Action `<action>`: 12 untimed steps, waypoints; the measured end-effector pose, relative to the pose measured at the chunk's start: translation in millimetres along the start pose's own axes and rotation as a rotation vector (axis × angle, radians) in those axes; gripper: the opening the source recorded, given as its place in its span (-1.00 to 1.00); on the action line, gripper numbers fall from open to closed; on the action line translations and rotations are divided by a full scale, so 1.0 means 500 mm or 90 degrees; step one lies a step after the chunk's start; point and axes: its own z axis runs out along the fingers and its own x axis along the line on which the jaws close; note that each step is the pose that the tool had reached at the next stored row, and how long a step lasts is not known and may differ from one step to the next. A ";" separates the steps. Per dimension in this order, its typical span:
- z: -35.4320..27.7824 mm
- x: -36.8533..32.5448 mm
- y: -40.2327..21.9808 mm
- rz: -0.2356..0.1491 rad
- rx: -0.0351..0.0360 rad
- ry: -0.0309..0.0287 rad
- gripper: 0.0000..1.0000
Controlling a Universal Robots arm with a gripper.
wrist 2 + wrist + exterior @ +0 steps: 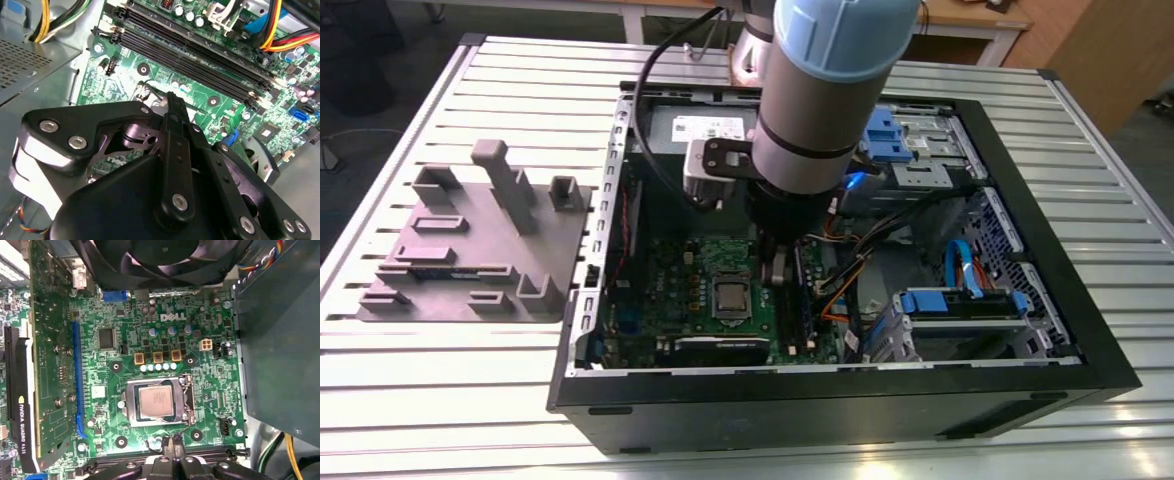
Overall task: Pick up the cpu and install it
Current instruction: 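Install the first cpu locking lever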
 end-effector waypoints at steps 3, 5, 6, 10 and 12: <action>0.004 0.000 0.000 0.000 -0.0007 0.0108 -0.80; 0.006 0.000 0.000 -0.001 -0.0004 0.0206 -0.80; 0.006 0.001 0.000 -0.002 -0.0003 0.0253 -0.80; 0.012 0.006 -0.001 -0.009 -0.0003 0.0271 -0.80; 0.015 0.009 -0.001 -0.013 -0.0003 0.0271 -0.80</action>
